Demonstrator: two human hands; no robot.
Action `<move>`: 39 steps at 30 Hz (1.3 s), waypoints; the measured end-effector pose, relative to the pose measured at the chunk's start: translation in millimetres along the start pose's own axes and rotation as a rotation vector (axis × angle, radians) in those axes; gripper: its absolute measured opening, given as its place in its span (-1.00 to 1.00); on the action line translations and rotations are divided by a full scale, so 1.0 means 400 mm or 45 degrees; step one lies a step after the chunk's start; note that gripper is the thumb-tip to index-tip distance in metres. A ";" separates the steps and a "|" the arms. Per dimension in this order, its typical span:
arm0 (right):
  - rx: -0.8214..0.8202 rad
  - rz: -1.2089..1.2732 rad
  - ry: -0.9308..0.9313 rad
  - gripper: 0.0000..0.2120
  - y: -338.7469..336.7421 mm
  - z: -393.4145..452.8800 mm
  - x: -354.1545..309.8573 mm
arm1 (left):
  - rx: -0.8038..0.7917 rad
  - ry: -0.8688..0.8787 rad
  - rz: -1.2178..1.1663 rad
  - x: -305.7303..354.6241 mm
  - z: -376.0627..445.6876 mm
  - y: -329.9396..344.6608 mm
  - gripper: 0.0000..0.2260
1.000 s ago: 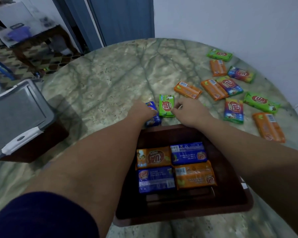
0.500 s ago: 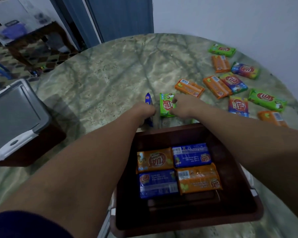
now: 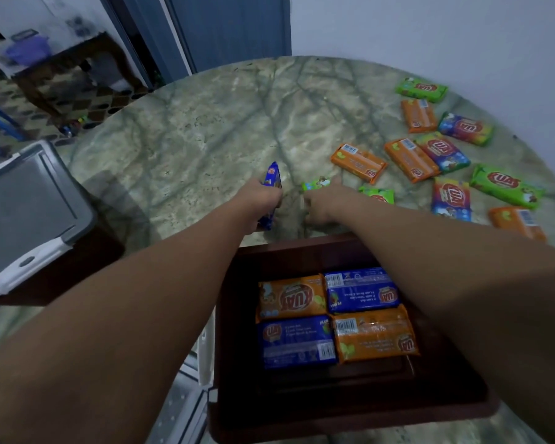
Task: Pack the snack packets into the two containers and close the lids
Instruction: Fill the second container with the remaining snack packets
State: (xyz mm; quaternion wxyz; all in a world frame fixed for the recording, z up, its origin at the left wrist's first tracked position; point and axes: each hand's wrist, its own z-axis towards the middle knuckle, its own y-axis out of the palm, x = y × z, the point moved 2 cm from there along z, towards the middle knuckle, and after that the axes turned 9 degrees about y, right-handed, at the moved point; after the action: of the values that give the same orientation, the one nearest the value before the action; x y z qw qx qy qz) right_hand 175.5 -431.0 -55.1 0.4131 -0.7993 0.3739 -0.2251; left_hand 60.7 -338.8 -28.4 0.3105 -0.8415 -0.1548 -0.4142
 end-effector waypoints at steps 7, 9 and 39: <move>0.064 0.213 0.153 -0.56 0.013 -0.006 0.033 | -0.041 0.013 0.064 -0.003 0.011 0.016 -0.66; 0.093 0.397 0.213 -0.37 0.003 0.001 0.044 | -0.022 0.012 0.083 -0.006 0.012 0.019 -0.57; 0.576 0.985 0.009 -0.05 0.016 -0.382 0.164 | 0.283 0.762 0.215 0.011 -0.336 0.040 -0.49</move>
State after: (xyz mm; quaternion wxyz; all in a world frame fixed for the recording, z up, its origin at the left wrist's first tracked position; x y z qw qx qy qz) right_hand 111.2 -559.9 28.2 0.6301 -0.4893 0.5881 -0.1327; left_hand -9.0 -438.3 31.2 0.4653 -0.6533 -0.0306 -0.5964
